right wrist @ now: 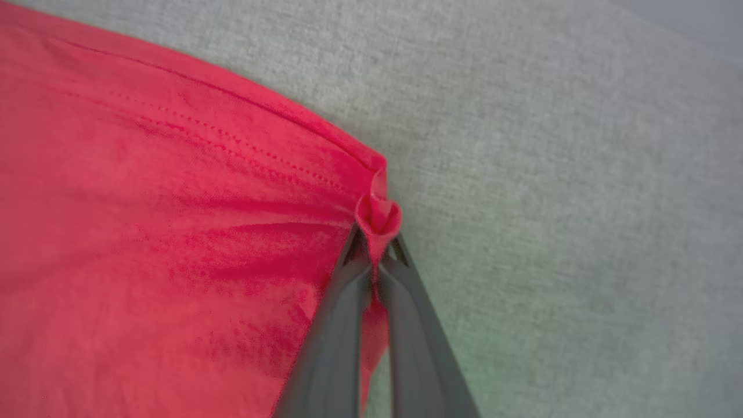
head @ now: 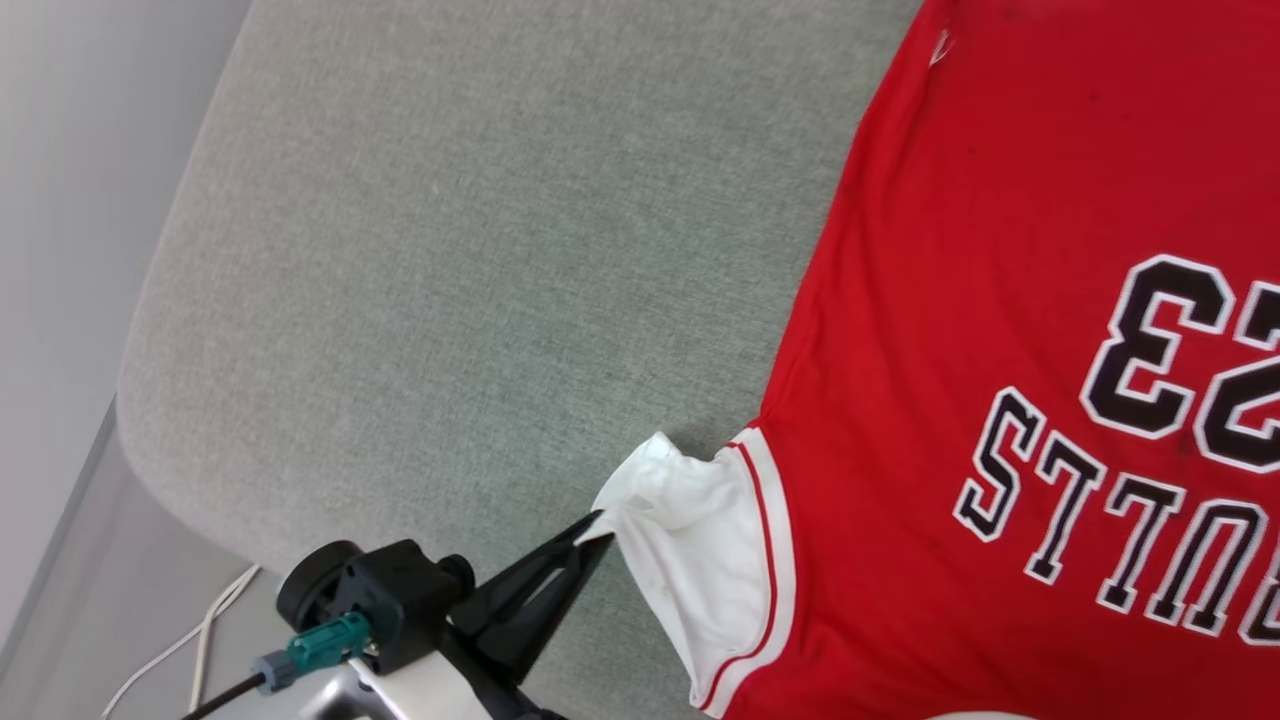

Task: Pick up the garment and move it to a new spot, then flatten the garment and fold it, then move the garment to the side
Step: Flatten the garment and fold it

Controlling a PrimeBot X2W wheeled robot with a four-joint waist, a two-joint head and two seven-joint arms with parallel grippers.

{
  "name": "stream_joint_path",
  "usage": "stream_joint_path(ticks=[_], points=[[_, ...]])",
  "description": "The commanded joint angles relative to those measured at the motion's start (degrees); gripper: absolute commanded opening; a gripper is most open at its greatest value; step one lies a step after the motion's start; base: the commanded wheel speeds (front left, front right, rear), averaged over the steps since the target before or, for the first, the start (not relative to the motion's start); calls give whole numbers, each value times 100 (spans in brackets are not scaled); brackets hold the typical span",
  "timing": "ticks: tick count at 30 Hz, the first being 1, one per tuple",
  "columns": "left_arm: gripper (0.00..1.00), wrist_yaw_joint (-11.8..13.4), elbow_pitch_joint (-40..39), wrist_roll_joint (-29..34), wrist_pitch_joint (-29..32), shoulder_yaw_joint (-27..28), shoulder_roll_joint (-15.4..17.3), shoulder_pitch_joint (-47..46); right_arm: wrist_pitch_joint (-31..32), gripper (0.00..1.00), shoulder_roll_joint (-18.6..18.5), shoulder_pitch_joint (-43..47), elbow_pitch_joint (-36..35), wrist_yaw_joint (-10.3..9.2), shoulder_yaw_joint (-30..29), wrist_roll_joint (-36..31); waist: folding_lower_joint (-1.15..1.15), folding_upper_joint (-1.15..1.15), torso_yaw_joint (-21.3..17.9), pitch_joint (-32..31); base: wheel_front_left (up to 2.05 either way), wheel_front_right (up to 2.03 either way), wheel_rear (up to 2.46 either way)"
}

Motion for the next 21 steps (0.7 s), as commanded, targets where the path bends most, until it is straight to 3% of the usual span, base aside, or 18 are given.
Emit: stream_joint_path(ticks=[1,11,21], points=[[0,30,52,-26,-40,53,45,38,81,0,68,493,279,-4,14,7,-1,0,-251,-285,0,0,0],[0,245,491,-154,-46,237,360,389,-370,0,264,1771,98,-4,260,727,-1,0,-1131,-1424,0,0,0],[0,539,814,-442,-222,427,491,951,-740,0,509,3767,-981,-4,48,1539,-1,0,-1945,-2283,0,0,0]])
